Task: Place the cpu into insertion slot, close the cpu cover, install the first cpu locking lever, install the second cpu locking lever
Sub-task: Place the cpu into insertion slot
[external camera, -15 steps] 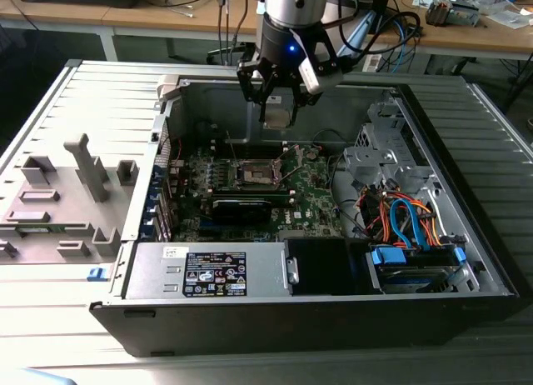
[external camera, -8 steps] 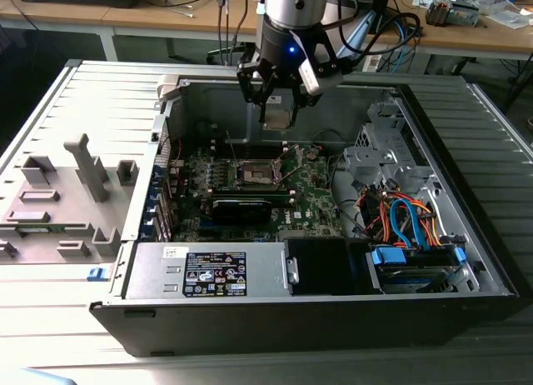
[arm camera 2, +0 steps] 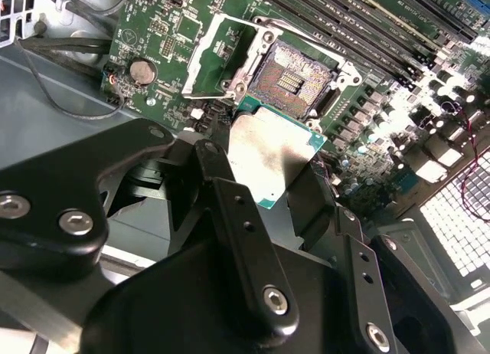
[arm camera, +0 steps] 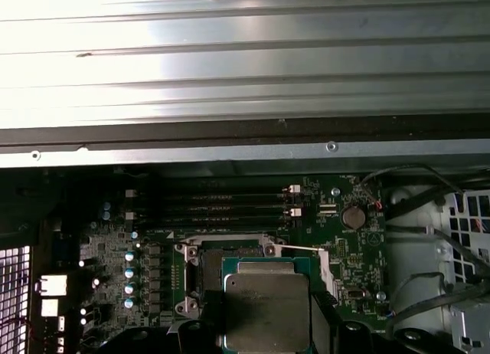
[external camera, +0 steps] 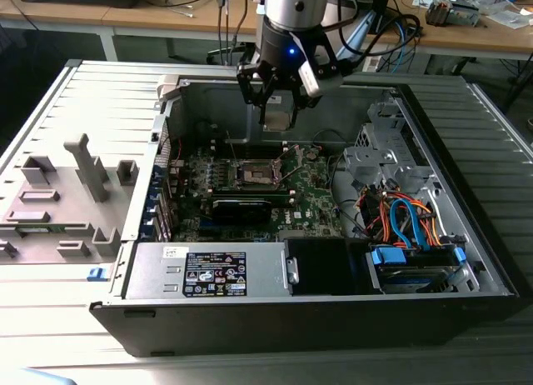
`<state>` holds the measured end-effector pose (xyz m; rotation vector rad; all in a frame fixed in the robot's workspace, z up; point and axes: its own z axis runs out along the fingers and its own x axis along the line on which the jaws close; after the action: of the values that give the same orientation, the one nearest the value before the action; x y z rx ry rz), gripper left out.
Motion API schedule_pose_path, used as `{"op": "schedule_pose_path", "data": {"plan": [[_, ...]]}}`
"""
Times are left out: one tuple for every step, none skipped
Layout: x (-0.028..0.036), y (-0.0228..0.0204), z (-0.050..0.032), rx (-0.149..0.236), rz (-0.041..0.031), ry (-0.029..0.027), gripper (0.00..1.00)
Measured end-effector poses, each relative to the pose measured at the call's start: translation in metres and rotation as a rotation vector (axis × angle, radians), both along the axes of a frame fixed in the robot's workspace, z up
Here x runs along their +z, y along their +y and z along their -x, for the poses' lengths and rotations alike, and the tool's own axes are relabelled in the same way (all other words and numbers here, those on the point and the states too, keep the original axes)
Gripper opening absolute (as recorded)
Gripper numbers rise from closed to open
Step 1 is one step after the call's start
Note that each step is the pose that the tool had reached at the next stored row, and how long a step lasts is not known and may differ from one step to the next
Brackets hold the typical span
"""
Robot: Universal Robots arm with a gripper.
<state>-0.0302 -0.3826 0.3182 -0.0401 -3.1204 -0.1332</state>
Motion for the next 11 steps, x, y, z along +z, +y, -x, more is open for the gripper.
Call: {"op": "schedule_pose_path", "data": {"plan": [[-0.0001, -0.0003, 0.0000, 0.000, 0.0001, 0.0000, 0.54], [-0.0003, -0.0007, 0.0000, 0.000, 0.0001, 0.0000, 0.54], [-0.0005, -0.0009, 0.0000, 0.000, 0.0001, 0.0000, 0.54], [-0.0007, -0.0014, 0.0001, 0.000, 0.0002, 0.0000, 0.54], [-0.0008, -0.0017, 0.0001, 0.000, 0.0002, 0.0000, 0.54], [-0.0009, -0.0020, 0.0001, 0.000, 0.0002, 0.0000, 0.54], [-0.0010, -0.0023, 0.0001, 0.000, 0.0003, 0.0000, 0.54], [-0.0011, -0.0025, 0.0001, 0.000, 0.0005, 0.0000, 0.54], [-0.0011, -0.0028, 0.0001, 0.000, 0.0008, 0.0000, 0.54], [-0.0011, -0.0029, 0.0001, 0.000, 0.0010, 0.0000, 0.54], [-0.0011, -0.0029, 0.0001, 0.000, 0.0011, 0.0000, 0.54]]}}
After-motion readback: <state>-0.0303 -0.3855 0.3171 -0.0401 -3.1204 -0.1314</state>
